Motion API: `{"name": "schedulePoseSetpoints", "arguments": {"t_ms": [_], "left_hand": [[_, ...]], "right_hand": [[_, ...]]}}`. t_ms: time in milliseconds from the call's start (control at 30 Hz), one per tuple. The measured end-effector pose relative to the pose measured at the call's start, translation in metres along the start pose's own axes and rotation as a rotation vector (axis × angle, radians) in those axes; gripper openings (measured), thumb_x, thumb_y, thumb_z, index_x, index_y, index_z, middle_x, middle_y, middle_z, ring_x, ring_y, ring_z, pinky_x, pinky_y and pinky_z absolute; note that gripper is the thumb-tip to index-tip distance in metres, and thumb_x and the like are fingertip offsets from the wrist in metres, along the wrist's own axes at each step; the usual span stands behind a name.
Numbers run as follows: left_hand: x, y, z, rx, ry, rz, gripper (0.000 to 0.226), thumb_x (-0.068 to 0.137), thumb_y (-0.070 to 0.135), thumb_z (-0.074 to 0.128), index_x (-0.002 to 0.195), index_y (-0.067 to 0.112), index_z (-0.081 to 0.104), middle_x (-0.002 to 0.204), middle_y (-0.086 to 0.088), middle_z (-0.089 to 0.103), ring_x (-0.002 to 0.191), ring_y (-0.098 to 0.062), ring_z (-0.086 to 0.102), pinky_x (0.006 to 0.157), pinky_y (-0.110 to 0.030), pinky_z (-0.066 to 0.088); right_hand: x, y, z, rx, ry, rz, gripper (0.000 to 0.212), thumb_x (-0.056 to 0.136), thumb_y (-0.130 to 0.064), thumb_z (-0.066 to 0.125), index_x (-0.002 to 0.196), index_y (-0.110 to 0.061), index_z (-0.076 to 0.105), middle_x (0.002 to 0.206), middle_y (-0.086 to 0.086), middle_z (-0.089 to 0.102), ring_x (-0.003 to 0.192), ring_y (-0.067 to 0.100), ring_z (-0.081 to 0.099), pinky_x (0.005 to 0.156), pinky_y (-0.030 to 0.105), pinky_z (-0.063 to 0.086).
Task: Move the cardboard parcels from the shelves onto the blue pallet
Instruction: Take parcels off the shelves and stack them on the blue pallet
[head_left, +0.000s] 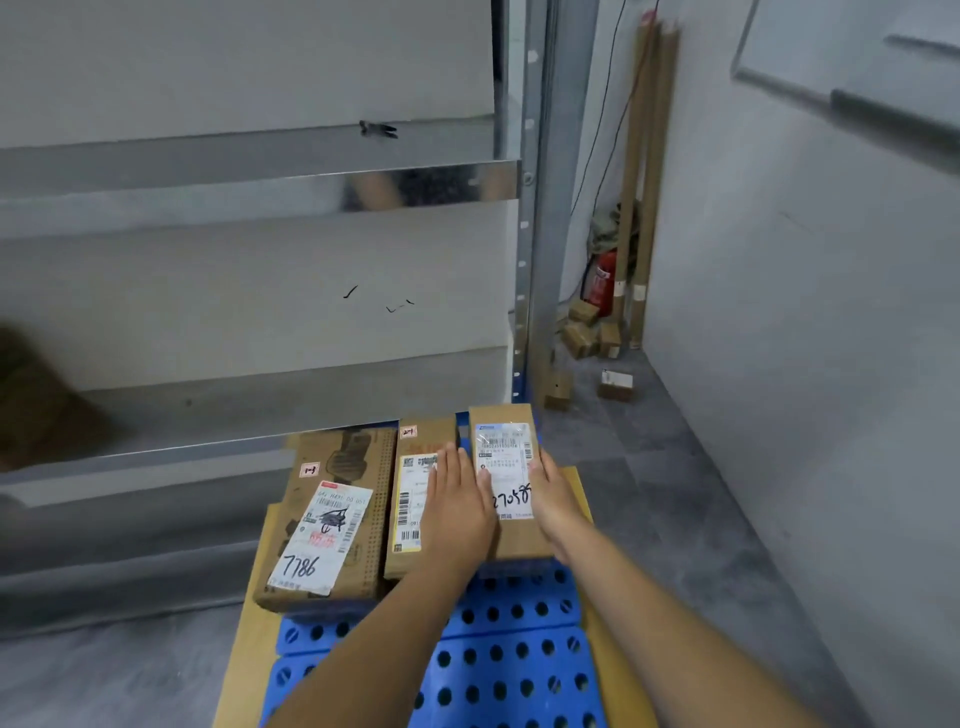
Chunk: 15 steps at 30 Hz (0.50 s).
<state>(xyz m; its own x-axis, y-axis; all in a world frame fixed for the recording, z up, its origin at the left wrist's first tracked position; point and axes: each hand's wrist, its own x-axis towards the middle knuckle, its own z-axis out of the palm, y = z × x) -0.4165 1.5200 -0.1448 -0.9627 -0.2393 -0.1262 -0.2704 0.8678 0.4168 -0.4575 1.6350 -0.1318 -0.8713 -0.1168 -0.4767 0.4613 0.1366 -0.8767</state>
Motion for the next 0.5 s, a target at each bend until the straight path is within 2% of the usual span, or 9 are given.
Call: {"name": "schedulePoseSetpoints", "arguments": {"t_ms": [133, 200, 267, 300, 400, 500], "left_hand": [[0.001, -0.004, 0.009, -0.01, 0.086, 0.005, 0.055, 0.107, 0.027, 0.015, 0.157, 0.005, 0.003, 0.166, -0.01, -0.005, 0.153, -0.017, -0.009, 0.124, -0.029, -0.006], [-0.001, -0.004, 0.012, -0.011, 0.123, 0.02, 0.057, 0.106, 0.018, 0.023, 0.157, 0.006, 0.001, 0.166, -0.01, -0.007, 0.152, -0.017, -0.01, 0.122, -0.027, -0.01], [-0.001, -0.005, 0.016, -0.006, 0.155, 0.032, 0.063, 0.103, 0.01, 0.031, 0.157, 0.007, -0.001, 0.165, -0.009, -0.008, 0.152, -0.017, -0.012, 0.119, -0.026, -0.013], [-0.001, -0.006, 0.017, -0.001, 0.166, 0.036, 0.064, 0.103, 0.008, 0.032, 0.157, 0.007, -0.001, 0.165, -0.009, -0.009, 0.151, -0.016, -0.013, 0.119, -0.026, -0.013], [0.0, -0.008, 0.019, 0.022, 0.17, 0.038, 0.067, 0.101, 0.004, 0.033, 0.157, 0.009, -0.004, 0.165, -0.008, -0.013, 0.147, -0.013, -0.022, 0.118, -0.026, -0.015], [-0.002, -0.009, 0.019, 0.024, 0.163, 0.052, 0.067, 0.102, 0.007, 0.033, 0.157, 0.011, -0.006, 0.164, -0.007, -0.015, 0.143, -0.012, -0.026, 0.118, -0.026, -0.017]], "right_hand": [[0.009, 0.012, 0.007, -0.026, -0.014, 0.035, 0.046, 0.107, -0.035, 0.021, 0.152, -0.029, 0.027, 0.144, 0.002, 0.05, 0.103, 0.013, 0.058, 0.081, 0.026, 0.05], [0.01, 0.017, 0.011, -0.021, -0.015, 0.042, 0.047, 0.107, -0.035, 0.021, 0.152, -0.029, 0.027, 0.145, 0.003, 0.049, 0.117, 0.018, 0.057, 0.097, 0.037, 0.05], [0.014, 0.021, 0.013, -0.035, -0.011, 0.044, 0.048, 0.106, -0.037, 0.022, 0.153, -0.029, 0.025, 0.148, 0.003, 0.046, 0.126, 0.022, 0.052, 0.104, 0.044, 0.046], [0.015, 0.022, 0.014, -0.04, -0.008, 0.044, 0.048, 0.106, -0.038, 0.023, 0.153, -0.029, 0.025, 0.148, 0.003, 0.046, 0.126, 0.022, 0.052, 0.102, 0.042, 0.047], [0.018, 0.025, 0.015, -0.064, 0.013, 0.053, 0.048, 0.106, -0.039, 0.023, 0.153, -0.029, 0.025, 0.145, 0.004, 0.049, 0.113, 0.018, 0.057, 0.08, 0.026, 0.049], [0.023, 0.029, 0.013, -0.082, -0.004, 0.044, 0.049, 0.106, -0.038, 0.023, 0.154, -0.029, 0.022, 0.144, 0.004, 0.049, 0.105, 0.015, 0.057, 0.071, 0.022, 0.046]]}}
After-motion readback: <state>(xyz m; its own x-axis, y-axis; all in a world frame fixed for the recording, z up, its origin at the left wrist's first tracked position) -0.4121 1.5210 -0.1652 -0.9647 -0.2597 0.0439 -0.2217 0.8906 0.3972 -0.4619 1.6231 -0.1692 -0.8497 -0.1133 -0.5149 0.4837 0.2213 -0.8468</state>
